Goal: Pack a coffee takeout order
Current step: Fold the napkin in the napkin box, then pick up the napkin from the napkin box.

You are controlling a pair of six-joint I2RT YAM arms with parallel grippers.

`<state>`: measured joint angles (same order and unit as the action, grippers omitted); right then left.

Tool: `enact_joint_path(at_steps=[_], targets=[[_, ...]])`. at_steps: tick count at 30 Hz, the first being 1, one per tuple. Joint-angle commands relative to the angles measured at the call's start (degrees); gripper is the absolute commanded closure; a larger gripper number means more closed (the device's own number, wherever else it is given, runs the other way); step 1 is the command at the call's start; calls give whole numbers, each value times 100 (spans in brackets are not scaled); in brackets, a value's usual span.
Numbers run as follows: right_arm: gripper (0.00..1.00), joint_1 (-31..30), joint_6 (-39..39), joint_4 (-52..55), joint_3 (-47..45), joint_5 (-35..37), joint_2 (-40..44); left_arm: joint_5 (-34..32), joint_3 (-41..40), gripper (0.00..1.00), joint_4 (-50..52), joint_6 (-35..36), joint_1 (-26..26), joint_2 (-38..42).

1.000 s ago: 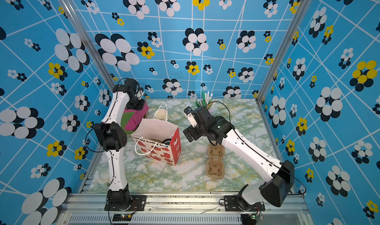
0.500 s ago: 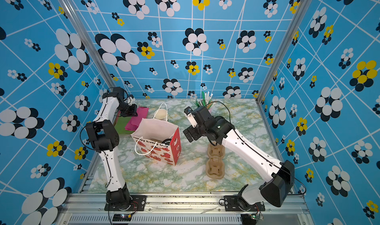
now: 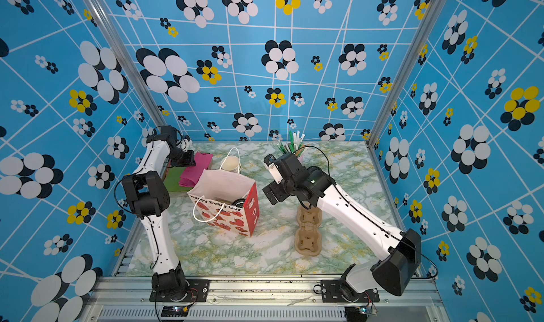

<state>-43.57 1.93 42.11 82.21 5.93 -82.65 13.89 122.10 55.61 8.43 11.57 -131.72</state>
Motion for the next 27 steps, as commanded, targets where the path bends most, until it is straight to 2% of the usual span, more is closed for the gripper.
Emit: enact_joint_path(at_steps=[1, 4, 8, 14, 18, 23, 27], targets=[[1, 43, -50, 210, 108, 85, -57, -172, 291, 59, -12, 115, 32, -143], [1, 41, -36, 221, 128, 88, -74, -295, 573, 46, 30, 92, 63, -128], [1, 42, -36, 213, 98, 94, -84, -369, 866, 38, 113, 17, 84, 79], [1, 42, -38, 149, 108, 33, -167, -162, 110, 28, -197, 22, -199, 918], [1, 42, -2, 138, 125, 21, -173, 89, -465, 27, -334, -36, -407, 1212], [1, 42, 39, 129, 128, 31, -164, 298, -864, 30, -455, -190, -491, 1172], [1, 42, 49, 106, 107, 38, -124, -110, -1080, 32, -622, -133, -614, 1069]])
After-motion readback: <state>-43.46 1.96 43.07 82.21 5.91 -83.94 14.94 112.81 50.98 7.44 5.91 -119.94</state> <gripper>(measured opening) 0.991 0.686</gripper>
